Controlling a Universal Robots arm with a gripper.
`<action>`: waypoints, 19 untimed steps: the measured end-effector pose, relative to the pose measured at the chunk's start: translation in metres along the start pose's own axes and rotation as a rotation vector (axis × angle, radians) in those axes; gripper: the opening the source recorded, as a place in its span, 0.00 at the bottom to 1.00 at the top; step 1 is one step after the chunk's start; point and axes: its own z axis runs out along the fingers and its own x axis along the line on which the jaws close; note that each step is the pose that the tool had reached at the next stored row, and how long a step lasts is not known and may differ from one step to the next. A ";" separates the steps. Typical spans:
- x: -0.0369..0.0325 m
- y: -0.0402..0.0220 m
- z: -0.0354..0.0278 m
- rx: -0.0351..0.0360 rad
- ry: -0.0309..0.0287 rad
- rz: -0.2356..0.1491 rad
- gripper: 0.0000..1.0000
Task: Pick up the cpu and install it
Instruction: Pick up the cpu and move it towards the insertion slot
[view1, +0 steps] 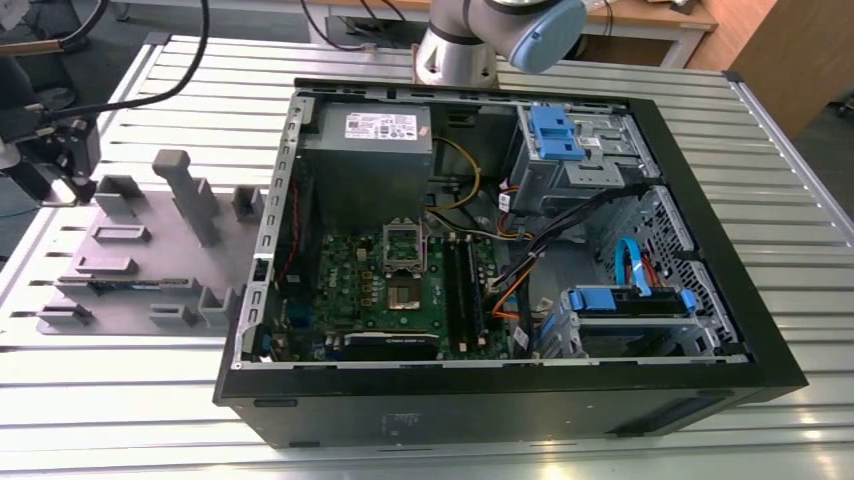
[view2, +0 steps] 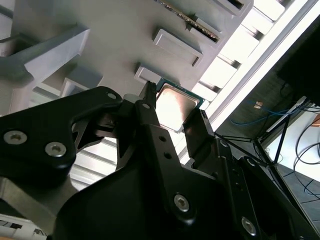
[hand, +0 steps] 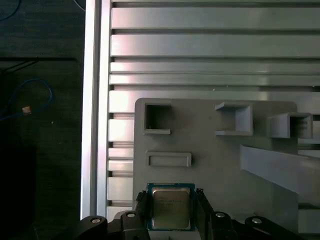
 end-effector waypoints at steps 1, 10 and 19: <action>0.0000 0.0001 -0.0018 0.0000 0.0000 0.000 0.47; 0.0004 0.0014 -0.0205 0.0000 0.0000 0.000 0.47; 0.0006 0.0021 -0.0300 -0.0002 -0.0004 0.000 0.47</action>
